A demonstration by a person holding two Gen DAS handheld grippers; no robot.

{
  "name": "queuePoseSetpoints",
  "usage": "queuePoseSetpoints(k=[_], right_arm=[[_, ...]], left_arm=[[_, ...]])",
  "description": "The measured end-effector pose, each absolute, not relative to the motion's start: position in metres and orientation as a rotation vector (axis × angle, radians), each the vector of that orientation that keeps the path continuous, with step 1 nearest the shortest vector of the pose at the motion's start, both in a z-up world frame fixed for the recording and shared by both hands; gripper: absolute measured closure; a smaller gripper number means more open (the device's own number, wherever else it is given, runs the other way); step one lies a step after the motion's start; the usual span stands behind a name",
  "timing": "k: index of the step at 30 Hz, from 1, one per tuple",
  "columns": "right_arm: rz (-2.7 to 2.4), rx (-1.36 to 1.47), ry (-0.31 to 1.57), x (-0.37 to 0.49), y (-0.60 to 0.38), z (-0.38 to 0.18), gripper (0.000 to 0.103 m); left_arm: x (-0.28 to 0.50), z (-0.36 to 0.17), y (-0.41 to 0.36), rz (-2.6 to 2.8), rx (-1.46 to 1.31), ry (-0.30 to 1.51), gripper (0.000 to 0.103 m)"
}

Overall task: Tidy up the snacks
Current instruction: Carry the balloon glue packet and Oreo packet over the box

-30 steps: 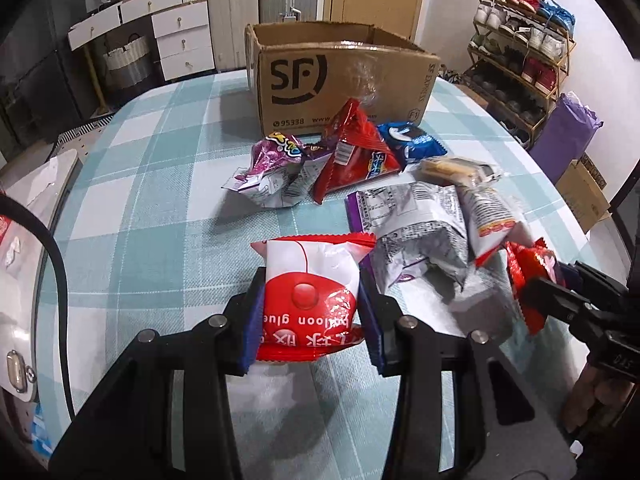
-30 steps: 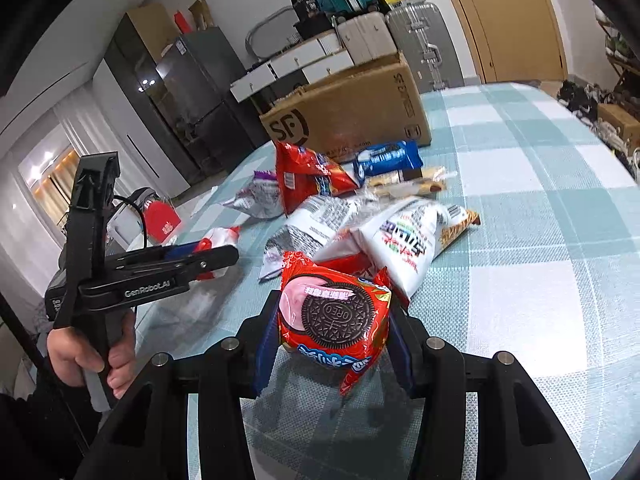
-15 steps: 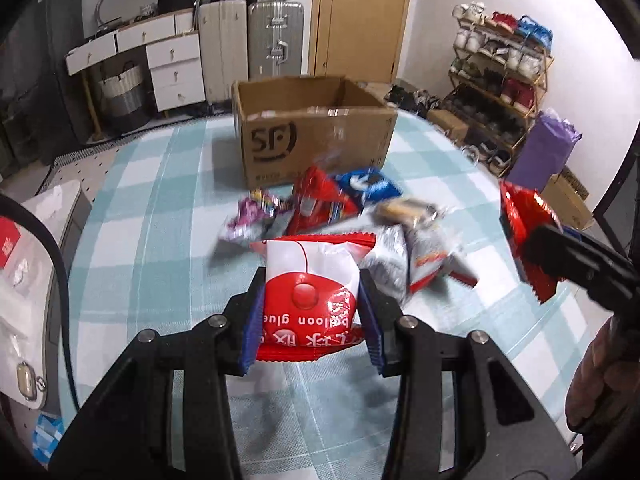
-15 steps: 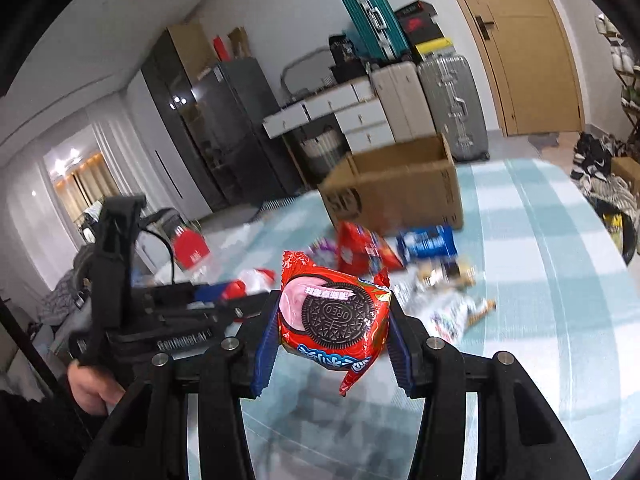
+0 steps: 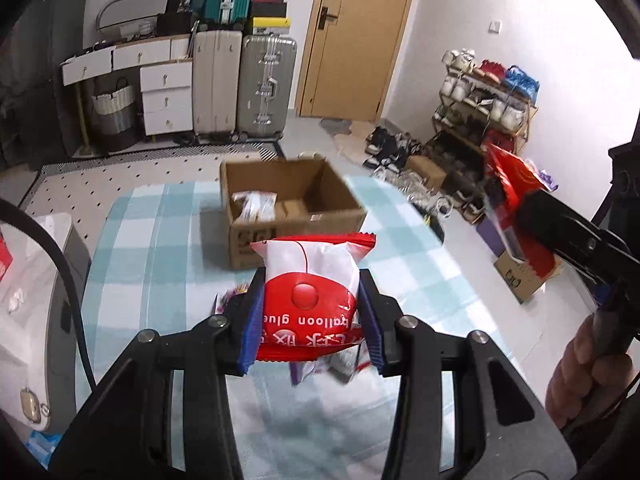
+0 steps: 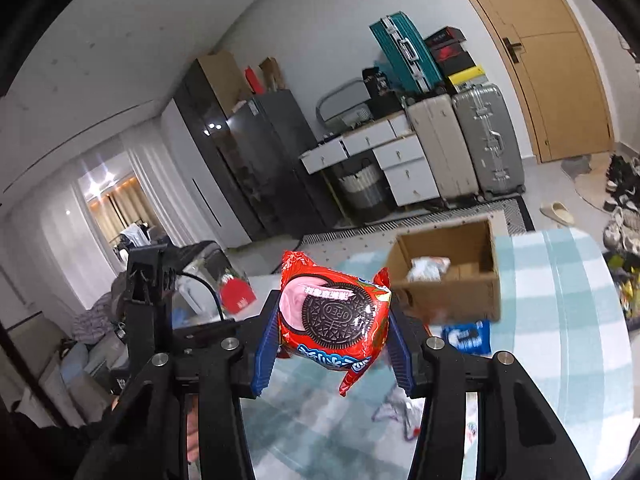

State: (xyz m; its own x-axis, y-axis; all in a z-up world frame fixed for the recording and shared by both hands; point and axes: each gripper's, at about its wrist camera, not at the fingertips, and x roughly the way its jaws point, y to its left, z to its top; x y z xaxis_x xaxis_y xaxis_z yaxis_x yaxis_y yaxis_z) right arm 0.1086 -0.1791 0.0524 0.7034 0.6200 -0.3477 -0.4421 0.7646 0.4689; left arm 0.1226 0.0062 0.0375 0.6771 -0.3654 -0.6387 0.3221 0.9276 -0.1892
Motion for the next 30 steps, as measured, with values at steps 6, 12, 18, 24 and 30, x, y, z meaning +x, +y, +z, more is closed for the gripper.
queuePoseSetpoints(k=[6, 12, 18, 24, 30], right_arm=[[0.618, 0.359, 0.483, 0.134, -0.172, 0.093, 0.055], [0.603, 0.373, 0.466, 0.170, -0.170, 0.124, 0.055], [0.538, 0.387, 0.469, 0.230, -0.177, 0.127, 0.055], [0.488, 0.393, 0.541, 0.297, -0.179, 0.104, 0.055], [0.442, 0.330, 0.606, 0.340, -0.176, 0.072, 0.055]], left_arm=[[0.146, 0.081, -0.008, -0.384, -0.018, 0.691, 0.063], [0.195, 0.110, -0.015, -0.329, 0.024, 0.662, 0.063], [0.262, 0.109, -0.009, -0.296, -0.032, 0.738, 0.063], [0.317, 0.091, -0.015, -0.282, -0.014, 0.787, 0.063], [0.366, 0.044, -0.025, -0.253, -0.019, 0.854, 0.063]])
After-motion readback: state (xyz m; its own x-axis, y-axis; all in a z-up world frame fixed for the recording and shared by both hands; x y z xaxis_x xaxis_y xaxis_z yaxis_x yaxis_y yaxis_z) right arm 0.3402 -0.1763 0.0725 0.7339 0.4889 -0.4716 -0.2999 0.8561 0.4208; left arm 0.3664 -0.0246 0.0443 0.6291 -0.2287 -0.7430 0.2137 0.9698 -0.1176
